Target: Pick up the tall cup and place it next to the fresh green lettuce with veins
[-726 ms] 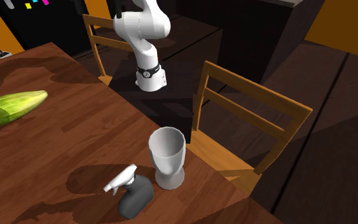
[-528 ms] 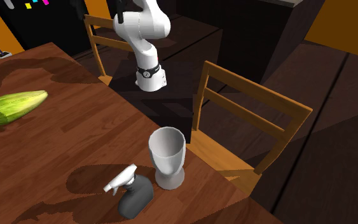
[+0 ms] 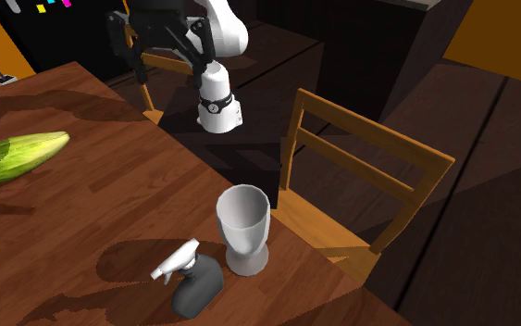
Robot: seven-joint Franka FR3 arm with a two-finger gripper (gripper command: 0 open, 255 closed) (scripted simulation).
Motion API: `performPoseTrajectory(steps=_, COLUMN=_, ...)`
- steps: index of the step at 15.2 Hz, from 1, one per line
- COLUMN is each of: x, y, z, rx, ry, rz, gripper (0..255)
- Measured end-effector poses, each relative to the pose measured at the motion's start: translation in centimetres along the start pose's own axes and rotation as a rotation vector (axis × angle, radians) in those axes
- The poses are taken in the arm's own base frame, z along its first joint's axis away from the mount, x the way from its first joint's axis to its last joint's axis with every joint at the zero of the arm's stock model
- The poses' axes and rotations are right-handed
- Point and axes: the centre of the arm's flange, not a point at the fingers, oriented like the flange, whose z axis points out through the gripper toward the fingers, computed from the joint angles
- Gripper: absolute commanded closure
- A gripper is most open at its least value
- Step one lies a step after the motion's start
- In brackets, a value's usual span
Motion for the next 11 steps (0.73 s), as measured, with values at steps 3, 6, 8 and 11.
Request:
performPoseTrajectory(steps=3, x=2.8, y=-1.9, z=2.9, rx=0.01, ry=-0.031, rz=0.024, gripper=0)
performPoseTrajectory(steps=6, x=5.5, y=-3.4, z=5.6, rx=0.02, ry=-0.061, rz=0.048, gripper=0)
performPoseTrajectory(steps=8, x=7.5, y=-4.3, z=7.4, rx=0.027, ry=-0.08, rz=0.064, gripper=0)
performPoseTrajectory(steps=11, x=10.0, y=-5.9, z=10.2, rx=0.037, ry=-0.111, rz=0.089, gripper=0)
